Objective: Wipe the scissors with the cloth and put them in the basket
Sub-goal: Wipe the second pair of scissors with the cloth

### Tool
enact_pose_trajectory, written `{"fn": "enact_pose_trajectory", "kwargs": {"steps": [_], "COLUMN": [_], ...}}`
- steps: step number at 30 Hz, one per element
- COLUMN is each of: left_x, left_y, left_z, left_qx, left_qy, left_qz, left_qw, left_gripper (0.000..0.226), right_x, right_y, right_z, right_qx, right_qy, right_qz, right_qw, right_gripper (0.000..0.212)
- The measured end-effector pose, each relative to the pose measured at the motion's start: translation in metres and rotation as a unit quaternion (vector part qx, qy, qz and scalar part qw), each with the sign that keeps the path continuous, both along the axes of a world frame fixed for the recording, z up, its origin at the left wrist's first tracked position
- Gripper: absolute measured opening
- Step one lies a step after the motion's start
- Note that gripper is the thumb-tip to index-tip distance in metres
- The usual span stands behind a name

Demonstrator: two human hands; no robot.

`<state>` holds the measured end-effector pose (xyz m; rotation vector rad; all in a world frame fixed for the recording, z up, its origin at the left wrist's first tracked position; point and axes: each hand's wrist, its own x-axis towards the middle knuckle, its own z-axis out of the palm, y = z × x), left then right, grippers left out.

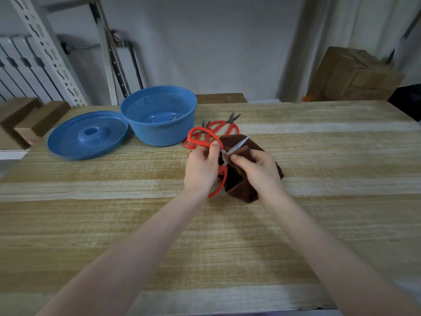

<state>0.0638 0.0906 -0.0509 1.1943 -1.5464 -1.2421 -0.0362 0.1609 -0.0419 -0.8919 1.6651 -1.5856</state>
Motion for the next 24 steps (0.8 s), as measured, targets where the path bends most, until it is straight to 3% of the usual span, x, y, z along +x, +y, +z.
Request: {"fn": "enact_pose_trajectory", "kwargs": {"steps": [2, 6, 16, 24], "left_x": [0.000, 0.000, 0.003, 0.002], "left_y": [-0.001, -0.002, -0.003, -0.001], "left_z": [0.001, 0.003, 0.001, 0.005], "left_qx": [-0.015, -0.004, -0.004, -0.016], "left_qy": [-0.012, -0.010, -0.027, -0.032], "left_qz": [0.001, -0.006, -0.012, -0.012], "left_qw": [1.000, 1.000, 1.000, 0.999], "left_gripper": [0.037, 0.039, 0.039, 0.039], "right_x": [-0.003, -0.009, -0.019, -0.015], "right_y": [-0.001, 0.000, 0.005, 0.002], "right_z": [0.005, 0.009, 0.005, 0.007], "right_qx": [0.002, 0.007, 0.047, 0.045], "right_qy": [0.097, 0.168, 0.116, 0.170], "right_qz": [0.028, 0.037, 0.080, 0.069], "right_qw": [0.995, 0.985, 0.989, 0.982], "right_gripper": [0.009, 0.011, 0.018, 0.026]}}
